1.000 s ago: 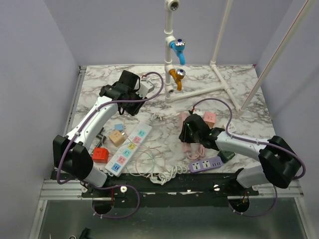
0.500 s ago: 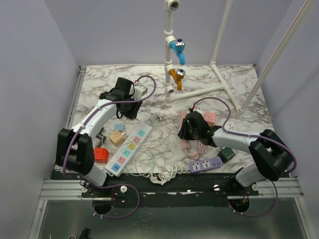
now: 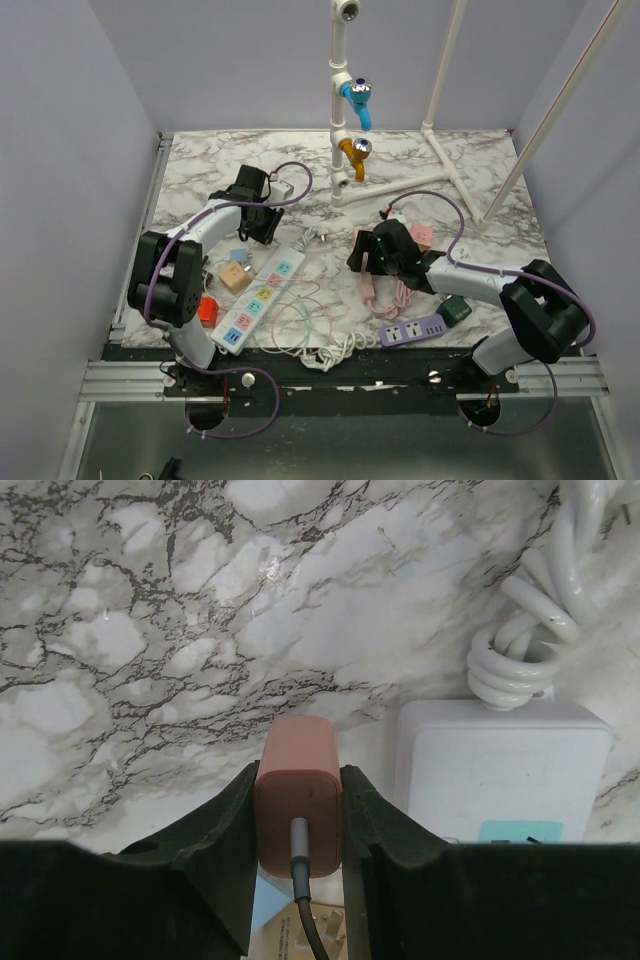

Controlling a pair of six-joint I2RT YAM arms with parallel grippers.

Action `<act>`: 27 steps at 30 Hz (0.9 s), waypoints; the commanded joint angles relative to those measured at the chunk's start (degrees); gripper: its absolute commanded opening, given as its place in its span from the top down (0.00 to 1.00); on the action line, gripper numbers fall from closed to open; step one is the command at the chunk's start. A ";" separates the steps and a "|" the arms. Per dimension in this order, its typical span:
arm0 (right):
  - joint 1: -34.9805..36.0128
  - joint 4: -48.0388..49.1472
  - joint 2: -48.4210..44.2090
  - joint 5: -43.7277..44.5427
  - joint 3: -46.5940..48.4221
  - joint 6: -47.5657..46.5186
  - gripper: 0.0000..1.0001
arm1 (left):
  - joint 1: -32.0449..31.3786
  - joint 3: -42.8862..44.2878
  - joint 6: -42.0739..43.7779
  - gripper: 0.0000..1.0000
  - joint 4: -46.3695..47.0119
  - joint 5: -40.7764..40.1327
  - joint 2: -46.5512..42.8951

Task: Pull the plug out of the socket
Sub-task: Place the plug at the center of the board.

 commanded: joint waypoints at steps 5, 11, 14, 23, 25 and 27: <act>-0.36 -0.46 -5.26 3.22 1.84 -1.52 0.07 | 0.00 2.55 -1.29 0.58 -1.64 -1.70 2.77; -1.05 -3.29 -10.82 4.52 2.75 -2.60 0.00 | -0.50 4.29 -1.05 0.03 -5.21 0.11 -0.97; -2.24 -6.70 -13.18 3.85 3.46 -3.02 0.00 | -0.44 5.56 -1.44 0.01 -8.04 1.73 -5.02; -6.20 -14.66 -20.21 3.02 4.87 -3.35 0.00 | 0.69 17.43 -6.43 0.01 -24.55 7.24 -12.16; -7.31 -16.60 -21.83 3.15 4.75 -3.47 0.00 | 2.92 19.12 -8.76 0.01 -26.07 11.66 -14.16; -9.42 -19.29 -22.64 2.71 5.12 -3.82 0.00 | 7.36 20.65 -12.92 0.01 -27.28 18.13 -15.55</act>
